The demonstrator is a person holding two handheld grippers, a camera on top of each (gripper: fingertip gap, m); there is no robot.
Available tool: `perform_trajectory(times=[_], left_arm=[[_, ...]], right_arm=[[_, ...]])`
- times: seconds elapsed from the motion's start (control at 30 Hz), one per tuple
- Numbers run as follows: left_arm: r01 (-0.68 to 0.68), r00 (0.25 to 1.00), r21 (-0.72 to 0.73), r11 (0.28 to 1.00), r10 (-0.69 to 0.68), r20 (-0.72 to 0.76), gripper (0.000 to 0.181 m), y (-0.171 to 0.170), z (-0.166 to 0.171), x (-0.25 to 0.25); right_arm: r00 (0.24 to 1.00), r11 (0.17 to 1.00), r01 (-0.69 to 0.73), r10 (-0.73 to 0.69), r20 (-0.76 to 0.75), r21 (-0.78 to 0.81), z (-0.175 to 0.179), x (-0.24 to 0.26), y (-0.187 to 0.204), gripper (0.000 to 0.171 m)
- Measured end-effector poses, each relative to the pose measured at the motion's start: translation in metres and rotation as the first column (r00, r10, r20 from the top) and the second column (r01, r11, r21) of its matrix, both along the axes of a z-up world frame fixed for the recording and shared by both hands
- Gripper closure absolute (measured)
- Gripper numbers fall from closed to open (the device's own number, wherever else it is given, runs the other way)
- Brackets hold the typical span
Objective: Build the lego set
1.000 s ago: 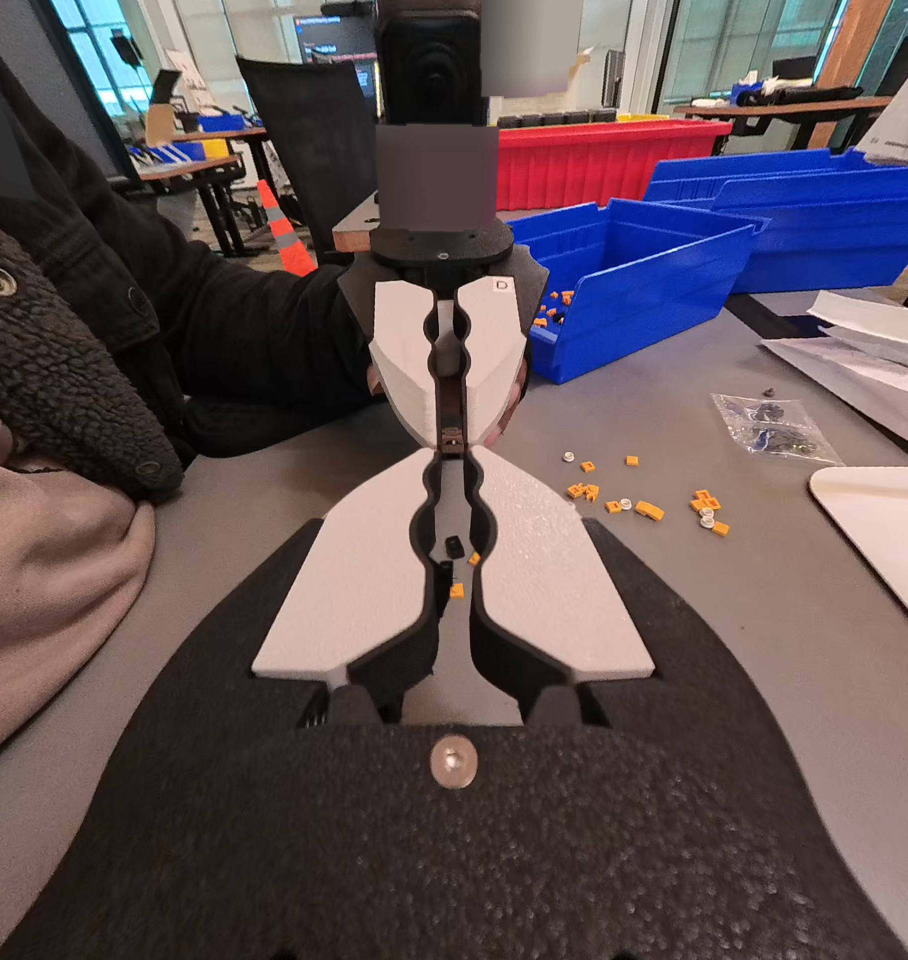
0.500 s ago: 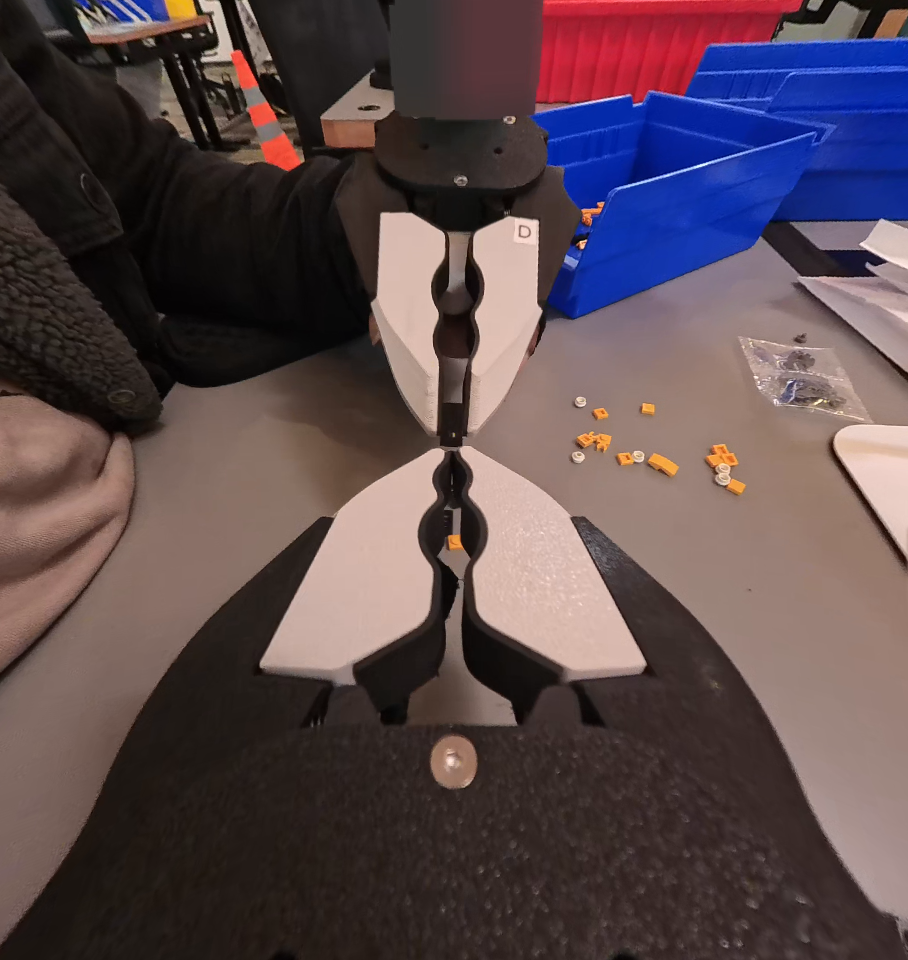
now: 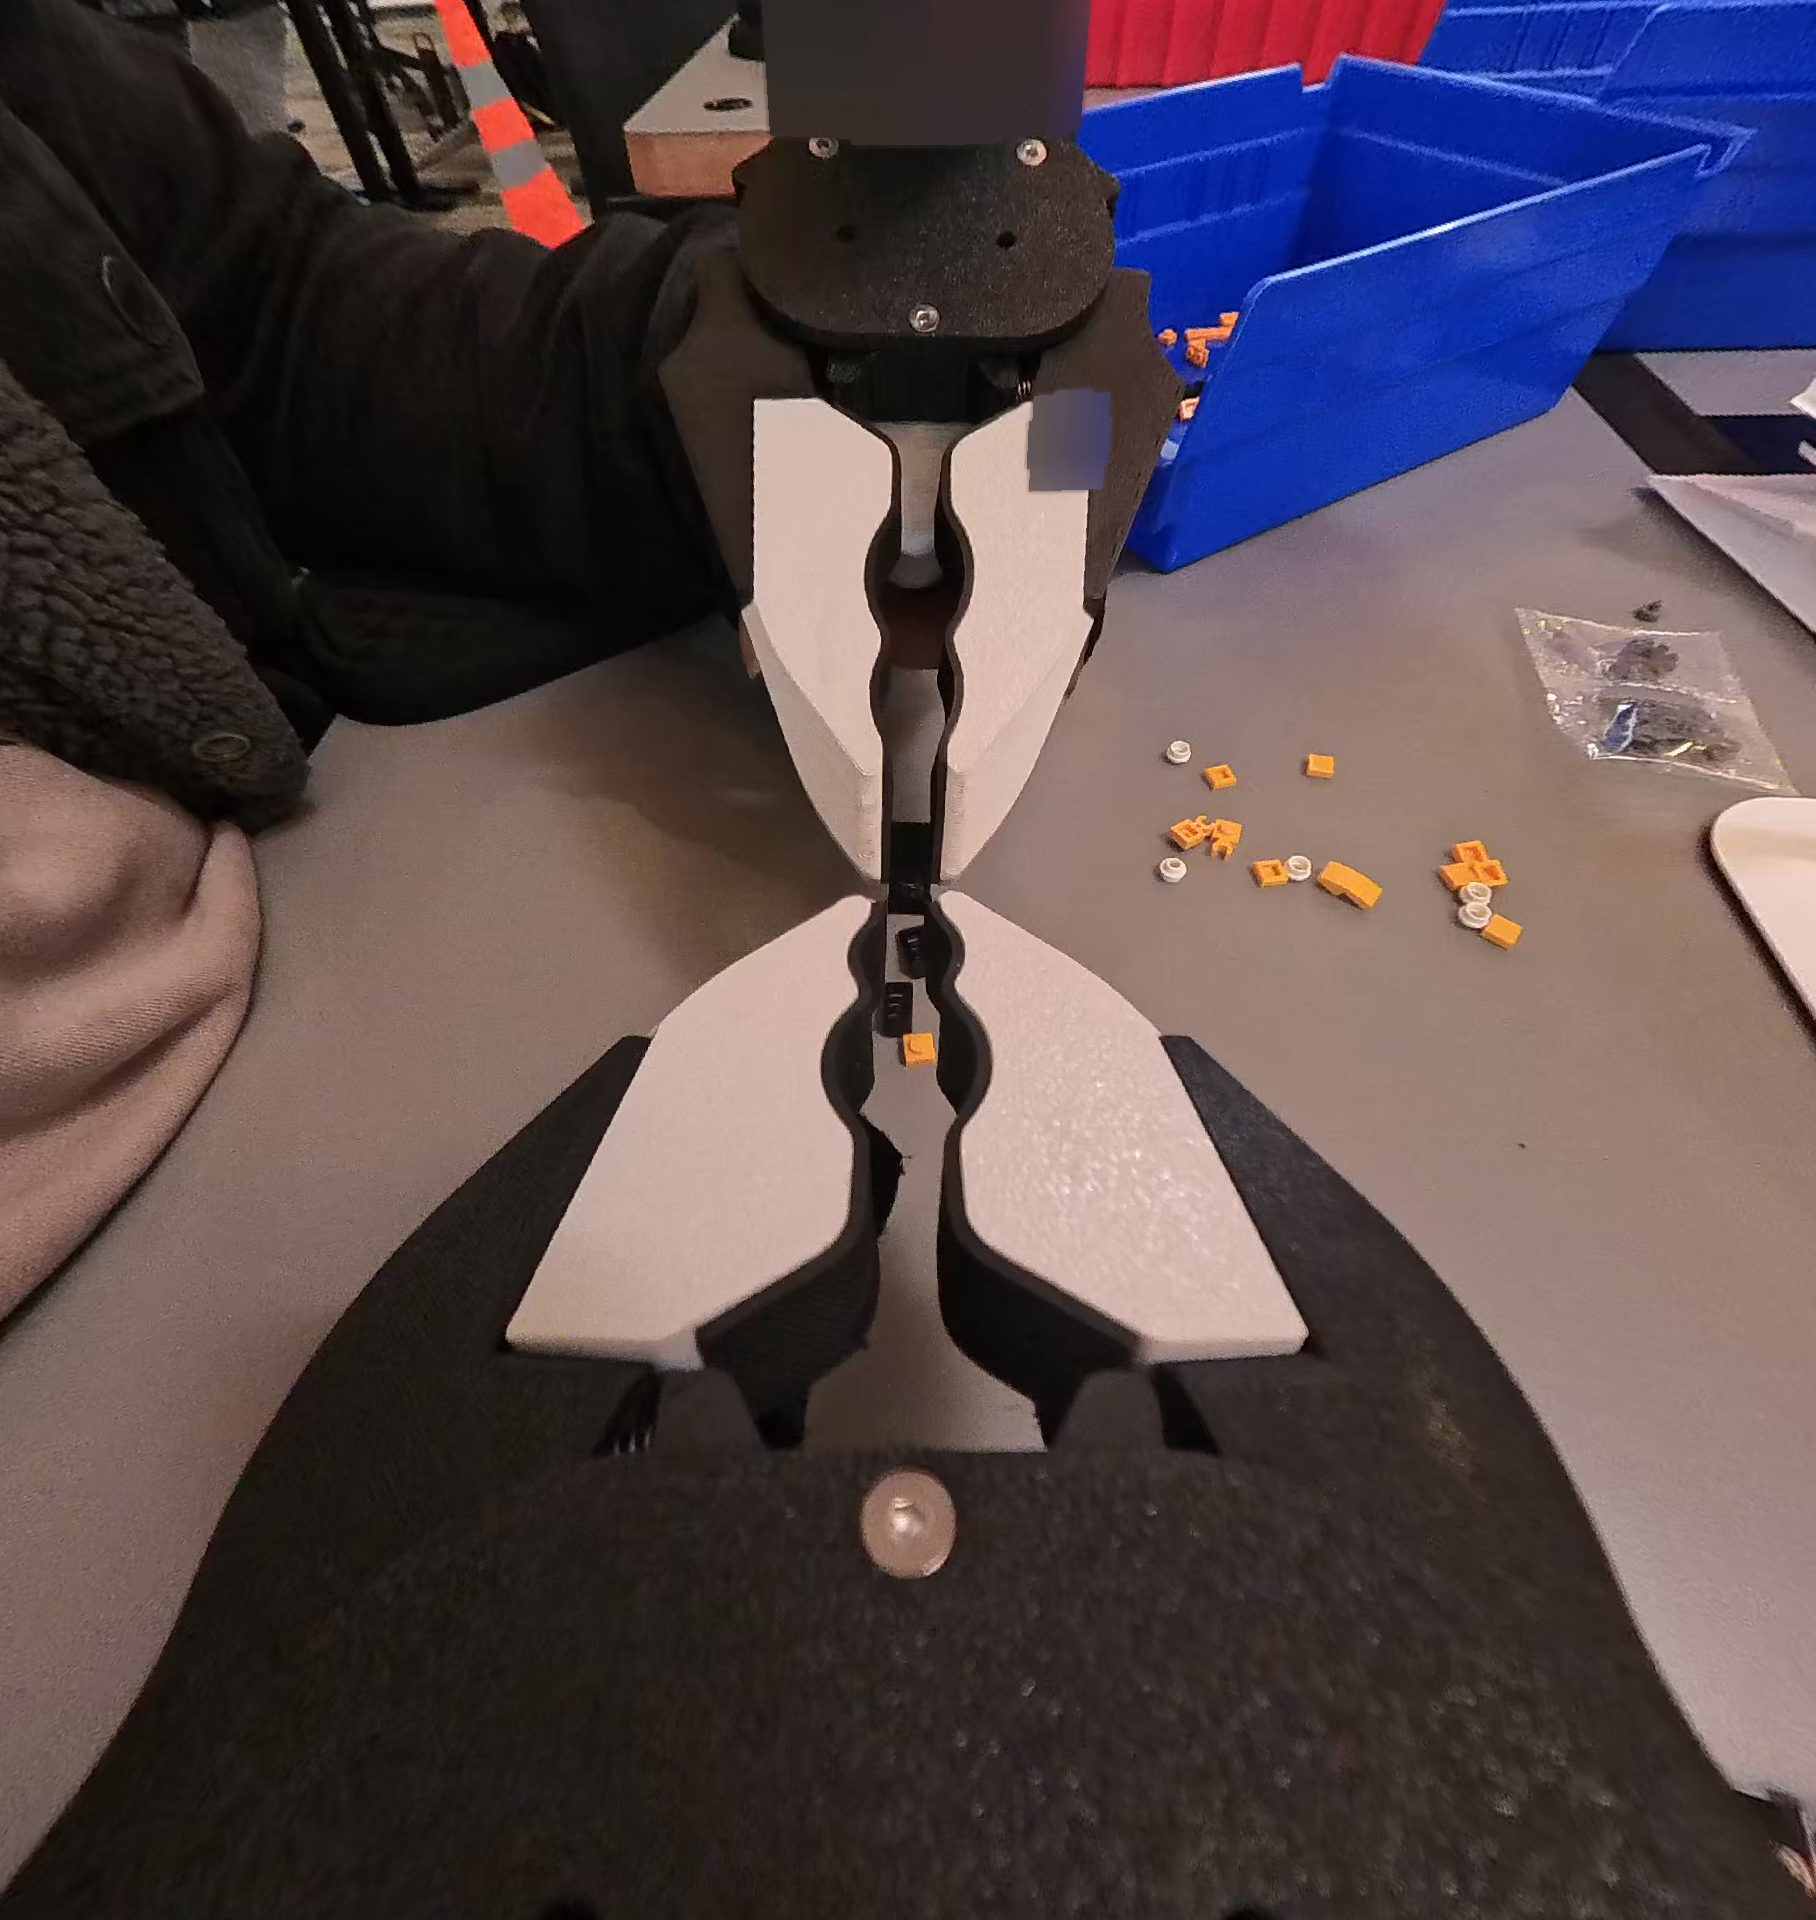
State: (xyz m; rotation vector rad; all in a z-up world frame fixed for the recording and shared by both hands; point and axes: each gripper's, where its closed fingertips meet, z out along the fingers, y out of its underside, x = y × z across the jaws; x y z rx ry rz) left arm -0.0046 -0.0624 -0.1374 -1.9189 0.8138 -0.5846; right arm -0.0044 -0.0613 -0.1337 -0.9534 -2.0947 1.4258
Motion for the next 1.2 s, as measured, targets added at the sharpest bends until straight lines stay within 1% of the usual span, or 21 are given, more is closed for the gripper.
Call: perform_trajectory(times=[0.17,0.27,0.37,0.5,0.67,0.77,1.0,1.2], left_arm=[[-0.002,1.0,-0.011,1.0,0.002,-0.024,0.174,0.0,-0.003,-0.001],[-0.004,0.999,-0.015,1.0,0.003,-0.047,0.174,0.0,-0.006,0.0],[-0.006,0.998,-0.013,1.0,0.005,-0.059,0.174,0.0,-0.008,-0.001],[-0.012,1.0,0.019,1.0,0.013,-0.025,0.174,0.002,-0.002,-0.001],[-0.02,0.997,0.08,0.997,0.013,0.082,0.174,0.002,0.018,-0.001],[-0.027,0.995,0.106,0.994,0.016,0.103,0.174,0.003,0.024,-0.001],[-0.027,0.997,0.102,0.994,0.02,0.075,0.173,0.002,0.02,-0.003],[-0.009,0.999,0.085,0.996,0.004,0.051,0.17,0.001,0.014,0.001]], right_arm=[[1.0,1.0,0.011,-0.011,0.013,0.019,-0.004,-0.002,0.001,0.159],[1.0,0.999,0.007,-0.008,0.013,0.037,-0.005,-0.002,-0.002,0.163],[1.0,0.998,0.014,-0.015,0.017,0.057,-0.008,-0.003,-0.001,0.163],[1.0,0.999,0.019,-0.019,-0.002,0.028,-0.004,-0.004,0.001,0.164],[0.998,0.997,0.013,-0.018,-0.062,-0.071,0.01,-0.005,-0.001,0.163],[0.997,0.996,0.016,-0.023,-0.078,-0.089,0.014,-0.006,-0.001,0.164],[0.997,0.998,0.021,-0.025,-0.068,-0.051,0.011,-0.006,0.0,0.164],[1.0,1.0,0.01,-0.009,-0.022,0.023,-0.001,-0.004,-0.003,0.164]])
